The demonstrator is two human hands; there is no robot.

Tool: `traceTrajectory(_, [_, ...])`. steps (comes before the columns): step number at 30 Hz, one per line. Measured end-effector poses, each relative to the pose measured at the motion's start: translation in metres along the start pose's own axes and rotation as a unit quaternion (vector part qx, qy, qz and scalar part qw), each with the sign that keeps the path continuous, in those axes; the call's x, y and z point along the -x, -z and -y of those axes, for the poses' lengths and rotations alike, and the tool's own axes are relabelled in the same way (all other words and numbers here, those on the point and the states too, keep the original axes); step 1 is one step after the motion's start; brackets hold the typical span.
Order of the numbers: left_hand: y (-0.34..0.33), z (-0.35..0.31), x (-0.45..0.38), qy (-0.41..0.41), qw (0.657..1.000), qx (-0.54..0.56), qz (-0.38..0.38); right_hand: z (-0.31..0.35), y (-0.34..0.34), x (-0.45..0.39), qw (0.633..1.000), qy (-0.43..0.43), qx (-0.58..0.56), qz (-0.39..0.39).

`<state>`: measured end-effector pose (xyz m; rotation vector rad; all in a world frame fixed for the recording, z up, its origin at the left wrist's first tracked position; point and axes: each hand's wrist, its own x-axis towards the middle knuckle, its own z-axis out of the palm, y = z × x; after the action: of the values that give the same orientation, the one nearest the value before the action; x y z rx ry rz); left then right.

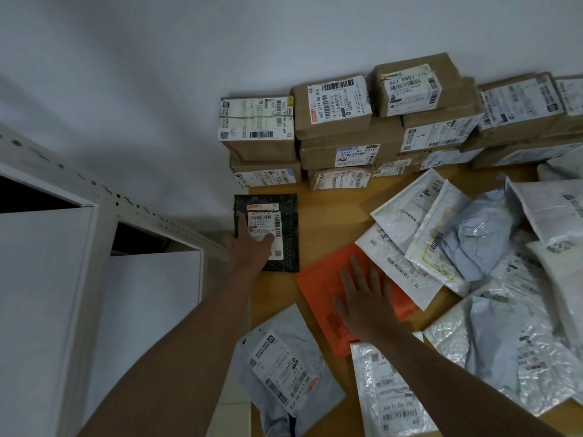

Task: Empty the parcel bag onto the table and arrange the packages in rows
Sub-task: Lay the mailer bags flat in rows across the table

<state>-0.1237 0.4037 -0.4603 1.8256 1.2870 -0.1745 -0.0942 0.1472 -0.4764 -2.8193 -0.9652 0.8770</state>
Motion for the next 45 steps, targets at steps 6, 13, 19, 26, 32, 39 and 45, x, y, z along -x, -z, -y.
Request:
traceTrajectory(6, [0.003, -0.007, -0.008, 0.012, 1.0, 0.018, -0.009, -0.002, 0.007, 0.0, 0.999, 0.001, -0.003, 0.036])
traceTrajectory(13, [0.006, -0.01, -0.021, -0.002, 1.0, 0.02, -0.017, -0.016, 0.006, 0.019, 0.987, 0.156, 0.032, 0.031])
traceTrajectory(19, [0.005, -0.01, 0.0, -0.034, 0.989, -0.082, -0.121, -0.022, 0.008, 0.014, 0.978, 0.163, 0.112, 0.071])
traceTrajectory(26, [0.001, 0.024, 0.052, -0.087, 0.981, -0.09, -0.147, -0.011, 0.013, -0.008, 0.994, 0.104, 0.01, -0.041])
traceTrajectory(32, [0.0, 0.032, 0.078, -0.17, 0.981, -0.001, -0.092, 0.027, 0.049, -0.014, 0.951, 0.019, -0.239, -0.196])
traceTrajectory(39, [0.005, -0.036, 0.095, -0.094, 0.94, 0.285, 0.163, 0.041, 0.148, 0.009, 0.852, 0.025, -0.474, -0.223])
traceTrajectory(45, [0.007, -0.044, 0.088, -0.005, 0.922, 0.308, 0.236, -0.002, 0.16, -0.019, 0.76, -0.129, -0.628, -0.104])
